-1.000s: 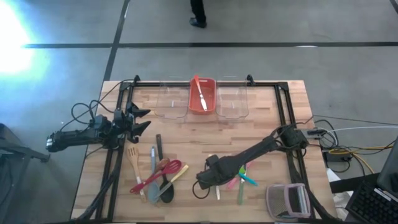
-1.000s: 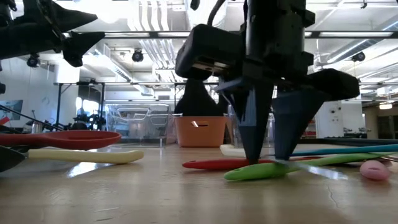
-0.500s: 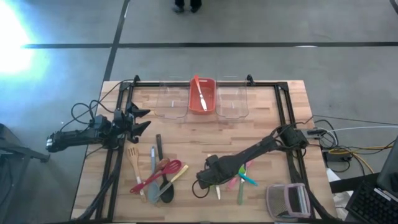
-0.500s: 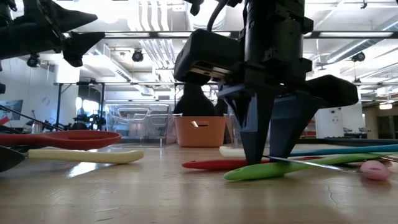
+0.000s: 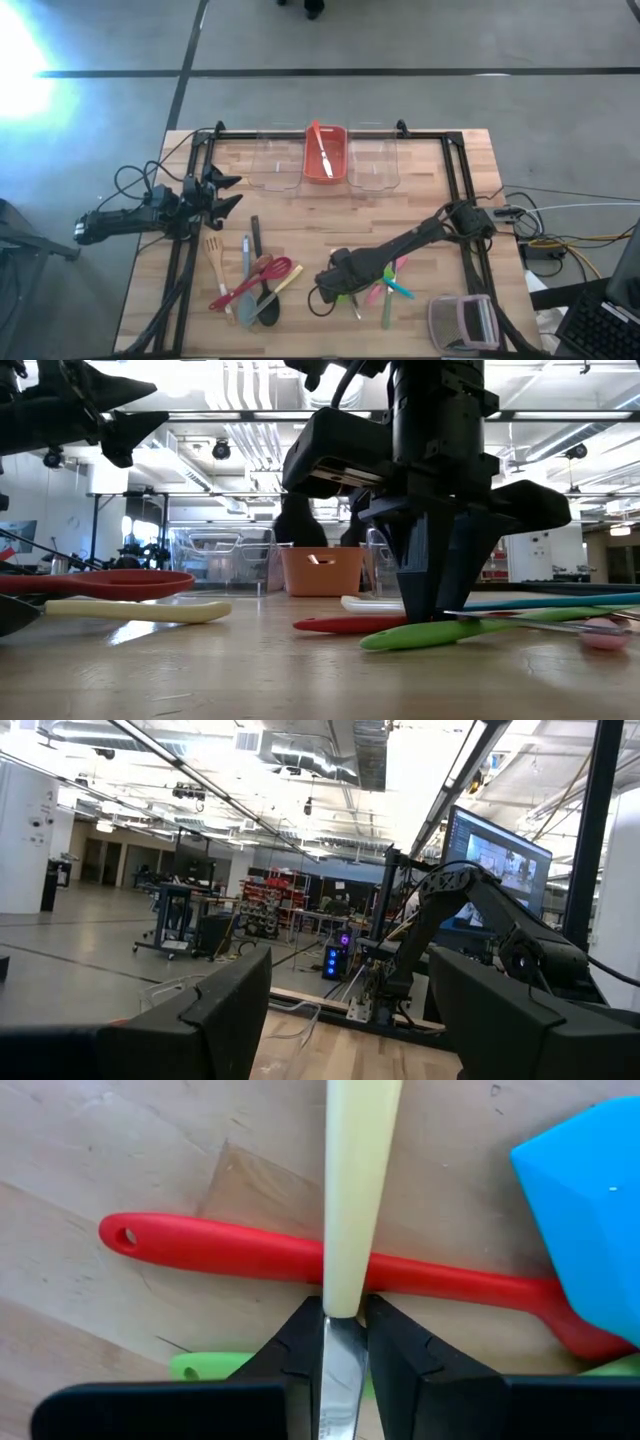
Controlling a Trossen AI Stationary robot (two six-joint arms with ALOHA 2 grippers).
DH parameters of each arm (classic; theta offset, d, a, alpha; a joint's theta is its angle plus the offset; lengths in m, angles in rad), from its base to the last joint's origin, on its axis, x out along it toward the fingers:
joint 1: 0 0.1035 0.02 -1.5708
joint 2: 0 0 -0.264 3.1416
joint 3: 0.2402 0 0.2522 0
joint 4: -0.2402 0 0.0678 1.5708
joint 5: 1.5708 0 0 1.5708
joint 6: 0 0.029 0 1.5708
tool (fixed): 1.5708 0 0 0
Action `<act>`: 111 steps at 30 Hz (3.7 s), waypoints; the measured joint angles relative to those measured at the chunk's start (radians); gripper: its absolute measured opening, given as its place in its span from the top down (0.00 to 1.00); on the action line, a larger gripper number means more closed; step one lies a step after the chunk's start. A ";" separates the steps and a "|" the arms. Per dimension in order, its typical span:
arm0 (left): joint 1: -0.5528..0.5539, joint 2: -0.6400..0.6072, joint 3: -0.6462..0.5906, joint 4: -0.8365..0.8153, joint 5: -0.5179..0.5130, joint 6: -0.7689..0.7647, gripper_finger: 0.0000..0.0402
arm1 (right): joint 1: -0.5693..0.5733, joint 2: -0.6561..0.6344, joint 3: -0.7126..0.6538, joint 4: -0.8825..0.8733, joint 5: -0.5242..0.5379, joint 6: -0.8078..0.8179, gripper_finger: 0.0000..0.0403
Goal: Pick & Place Kitchen Items
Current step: Put the right yellow table knife into the orange bin
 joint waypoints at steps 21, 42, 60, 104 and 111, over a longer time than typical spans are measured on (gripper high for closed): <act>0.000 0.000 0.000 0.000 0.000 0.000 0.32 | 0.001 -0.031 -0.001 -0.024 0.001 -0.019 0.89; 0.000 0.000 0.000 0.000 0.000 0.000 0.32 | 0.002 -0.124 0.027 -0.099 0.063 -0.051 0.89; 0.000 0.000 0.000 0.000 0.000 0.000 0.32 | -0.218 -0.275 0.066 -0.177 0.282 -0.341 0.89; 0.000 0.000 0.000 0.022 -0.013 0.073 0.32 | -0.859 -0.289 0.066 0.344 0.135 -0.853 0.89; 0.001 0.000 0.000 0.034 -0.016 0.079 0.32 | -0.884 -0.159 0.109 0.355 0.113 -0.876 0.89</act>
